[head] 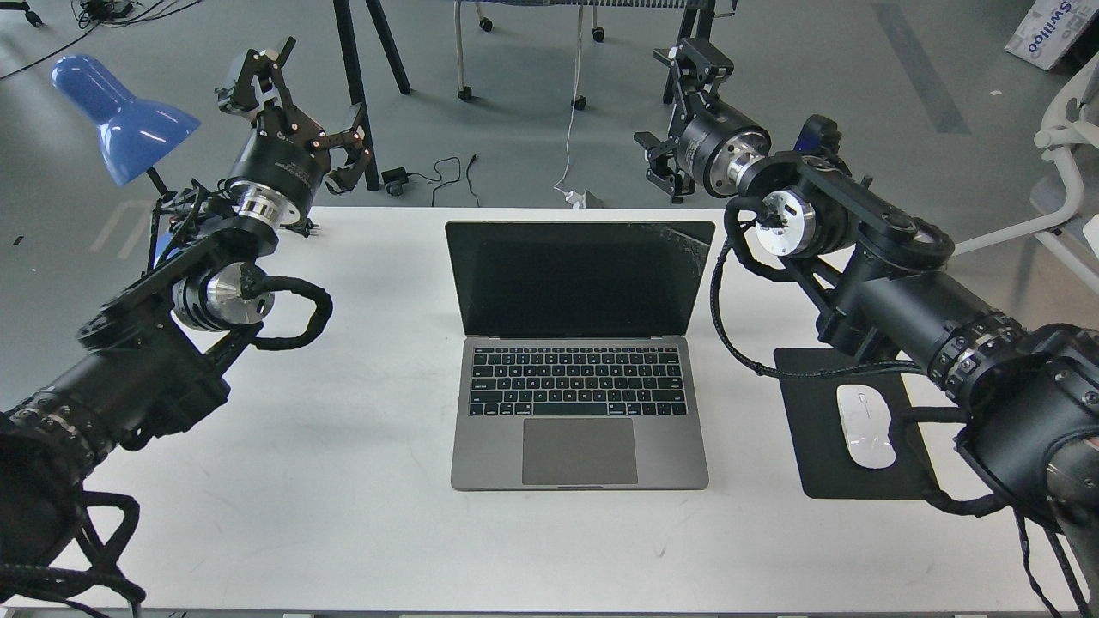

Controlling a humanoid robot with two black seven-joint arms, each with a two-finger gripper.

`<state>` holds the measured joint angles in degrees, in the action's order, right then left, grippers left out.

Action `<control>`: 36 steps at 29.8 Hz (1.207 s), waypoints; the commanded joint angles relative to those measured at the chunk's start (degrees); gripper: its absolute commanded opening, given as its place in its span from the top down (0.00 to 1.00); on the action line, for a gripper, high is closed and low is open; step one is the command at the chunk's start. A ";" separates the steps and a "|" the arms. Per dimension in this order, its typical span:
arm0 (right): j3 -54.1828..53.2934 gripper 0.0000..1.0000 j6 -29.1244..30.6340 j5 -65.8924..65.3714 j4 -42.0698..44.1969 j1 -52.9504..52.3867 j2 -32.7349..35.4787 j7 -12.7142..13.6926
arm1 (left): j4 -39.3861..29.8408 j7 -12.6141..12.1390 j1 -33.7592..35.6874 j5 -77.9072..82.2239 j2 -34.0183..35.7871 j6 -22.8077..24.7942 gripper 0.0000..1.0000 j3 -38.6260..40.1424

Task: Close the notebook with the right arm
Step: 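Swing the right gripper over the laptop toward the top of its screen, then push the laptop screen down toward the keyboard with the right gripper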

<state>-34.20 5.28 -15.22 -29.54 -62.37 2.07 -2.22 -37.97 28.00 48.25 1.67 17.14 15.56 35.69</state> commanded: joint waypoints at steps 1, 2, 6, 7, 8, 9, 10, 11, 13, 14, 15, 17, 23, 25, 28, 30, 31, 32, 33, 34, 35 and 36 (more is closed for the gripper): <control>2.29 0.00 0.08 0.28 -0.16 -0.12 0.13 0.19 | 0.00 0.00 0.00 0.00 -0.01 0.00 0.00 -0.01; 2.73 0.00 0.08 0.28 -0.16 -0.12 0.22 0.19 | 0.00 0.00 0.00 0.00 -0.01 0.00 0.00 -0.01; 4.48 0.00 0.52 0.36 -0.95 -0.04 0.30 1.07 | 0.00 0.00 0.00 0.00 -0.01 0.00 0.00 -0.01; 5.10 0.00 0.78 0.45 -0.95 -0.12 0.31 1.51 | 0.00 0.00 0.00 0.00 -0.01 0.00 0.00 -0.01; 5.54 0.00 0.96 0.45 -0.95 -0.04 0.39 1.77 | 0.00 0.00 0.00 0.00 -0.01 0.00 0.00 -0.01; 5.89 0.00 1.05 0.45 -1.04 -0.04 0.39 1.95 | 0.00 0.00 0.00 0.00 -0.01 0.00 0.00 -0.01; 6.24 0.00 1.14 0.45 -1.13 -0.12 0.48 2.13 | 0.00 0.00 0.00 0.00 -0.01 0.00 0.00 -0.01; 6.51 0.00 1.31 0.45 -1.30 -0.12 0.48 2.21 | 0.00 0.00 0.00 0.00 -0.01 0.00 0.00 -0.01; 7.47 0.00 2.45 0.45 -2.27 -0.04 0.66 2.39 | 0.00 0.00 0.00 0.00 -0.09 0.00 0.00 -0.01; 8.00 0.00 2.89 0.45 -2.71 -0.04 1.18 2.74 | 0.00 0.00 0.00 0.00 -0.01 0.00 0.00 -0.01; 8.53 0.00 3.33 0.54 -3.32 -0.04 1.71 3.09 | 0.00 0.00 0.00 0.00 -0.09 0.00 0.00 -0.01; 9.93 0.00 4.03 0.54 -5.16 0.05 2.85 3.62 | 0.00 0.00 0.00 0.00 -0.09 0.00 0.00 -0.01; 16.08 0.00 6.49 0.54 -11.05 0.05 6.63 4.50 | 0.00 0.00 0.00 0.00 -0.09 0.00 0.00 -0.01; 17.84 0.00 8.16 0.54 -12.37 0.14 7.60 4.50 | 0.00 0.00 0.00 0.00 -0.09 0.00 0.00 -0.01; 19.51 0.00 10.71 0.54 -14.04 0.31 8.83 4.50 | 0.00 0.00 0.00 0.00 -0.09 0.00 0.00 -0.01; 20.66 0.00 12.03 0.54 -15.36 0.40 9.79 4.50 | 0.00 0.00 0.00 0.00 -0.09 0.00 0.00 -0.01; 21.27 0.00 12.99 0.45 -16.06 0.49 10.32 4.50 | 0.00 0.00 0.00 0.00 -0.09 0.00 0.00 -0.01; 21.89 0.00 14.05 0.54 -16.94 0.49 11.02 4.50 | 0.00 0.00 0.00 0.00 -0.09 0.00 0.00 -0.01; 22.24 0.00 14.93 0.45 -17.82 0.49 11.72 4.50 | 0.00 0.00 0.00 0.00 -0.09 0.00 0.00 -0.01; 22.59 0.00 15.72 0.37 -18.87 0.49 12.25 4.50 | 0.00 0.00 0.00 0.00 -0.09 0.00 0.00 -0.01; 22.77 0.00 16.42 0.37 -20.01 0.58 12.87 4.50 | 0.00 0.00 0.00 0.00 -0.09 0.00 0.00 -0.01; 23.03 0.00 16.87 0.37 -21.24 0.58 13.57 4.50 | 0.00 0.00 0.00 0.00 -0.09 0.00 0.00 -0.01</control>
<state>-11.99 20.30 -14.75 -47.75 -61.87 13.88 2.29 -37.97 28.00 48.25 1.67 17.05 15.56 35.68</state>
